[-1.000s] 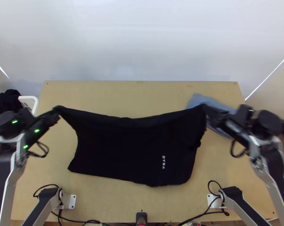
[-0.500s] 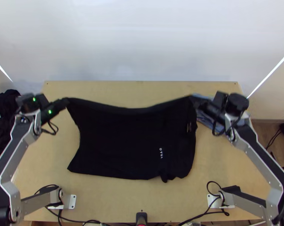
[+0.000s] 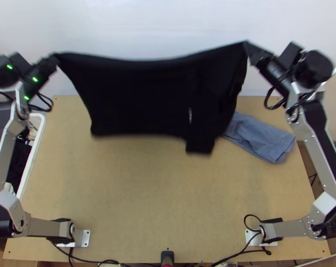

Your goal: Fold the t-shirt

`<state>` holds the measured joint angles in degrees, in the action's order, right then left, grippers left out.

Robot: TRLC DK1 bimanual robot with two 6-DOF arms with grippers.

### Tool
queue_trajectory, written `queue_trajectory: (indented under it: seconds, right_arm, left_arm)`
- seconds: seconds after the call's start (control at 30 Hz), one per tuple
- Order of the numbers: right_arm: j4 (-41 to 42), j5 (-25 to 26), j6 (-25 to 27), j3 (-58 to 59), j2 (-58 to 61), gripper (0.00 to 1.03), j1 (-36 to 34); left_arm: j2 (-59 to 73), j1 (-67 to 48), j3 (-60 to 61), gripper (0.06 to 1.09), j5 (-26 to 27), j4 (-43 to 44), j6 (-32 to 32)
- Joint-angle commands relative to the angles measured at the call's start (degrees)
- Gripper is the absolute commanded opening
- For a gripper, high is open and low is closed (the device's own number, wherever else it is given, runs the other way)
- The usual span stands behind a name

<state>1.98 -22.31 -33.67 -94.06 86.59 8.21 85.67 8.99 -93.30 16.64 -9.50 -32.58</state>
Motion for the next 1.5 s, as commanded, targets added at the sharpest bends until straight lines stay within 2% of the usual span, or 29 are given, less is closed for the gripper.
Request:
queue_trajectory:
  seconds: [0.0, 0.17, 0.37, 0.5, 0.7, 0.97, 1.1, 1.17, 1.3, 1.33, 1.47]
  right_arm:
    - [-4.88, -0.11, -2.54, -10.09, -3.44, 0.03, -0.65]
    - [-15.16, -4.15, -3.42, -8.33, -14.52, 0.03, -0.65]
    - [-29.75, -10.30, -3.42, -3.94, -28.67, 0.03, -0.74]
    - [-39.51, -13.47, -2.98, -3.50, -35.43, 0.03, -0.74]
    - [-45.84, -14.43, -3.16, -4.02, -38.86, 0.03, -0.12]
    - [-45.31, -14.70, -3.24, -5.52, -35.87, 0.03, 3.22]
    - [-44.69, -14.52, -0.34, 5.47, -35.52, 0.03, 4.80]
    - [-40.30, -14.61, -0.34, 14.34, -35.96, 0.03, 4.62]
    - [-25.09, -14.52, -1.66, 32.27, -36.40, 0.03, 4.45]
    - [-21.58, -14.52, -1.84, 35.44, -35.87, 0.03, 4.10]
    - [-12.52, -13.47, -2.80, 41.85, -31.39, 0.03, 3.92]
  left_arm:
    - [-4.02, -0.56, -11.73, 0.09, 0.06, -4.92, -5.04]
    - [-15.00, -2.05, -10.33, 0.09, 2.52, -13.62, -7.15]
    - [-29.42, -3.02, -3.47, 0.09, 8.23, -23.29, -7.41]
    - [-37.24, -2.93, 1.10, 0.09, 8.58, -27.15, -7.59]
    - [-41.46, -0.91, 1.10, 0.09, 8.40, -29.79, -9.43]
    - [-41.02, -0.29, 1.27, 0.09, 8.32, -30.23, -9.52]
    - [-43.04, -0.03, 12.88, 0.09, 8.23, -30.05, -6.97]
    - [-44.01, 0.41, 22.81, 0.09, 8.05, -27.24, -3.46]
    - [-43.66, 3.13, 42.67, 0.09, 8.05, -17.66, 4.10]
    - [-42.87, 3.40, 46.10, 0.09, 8.05, -15.20, 6.83]
    - [-36.01, 4.72, 51.55, 0.09, 7.97, -6.32, 9.73]
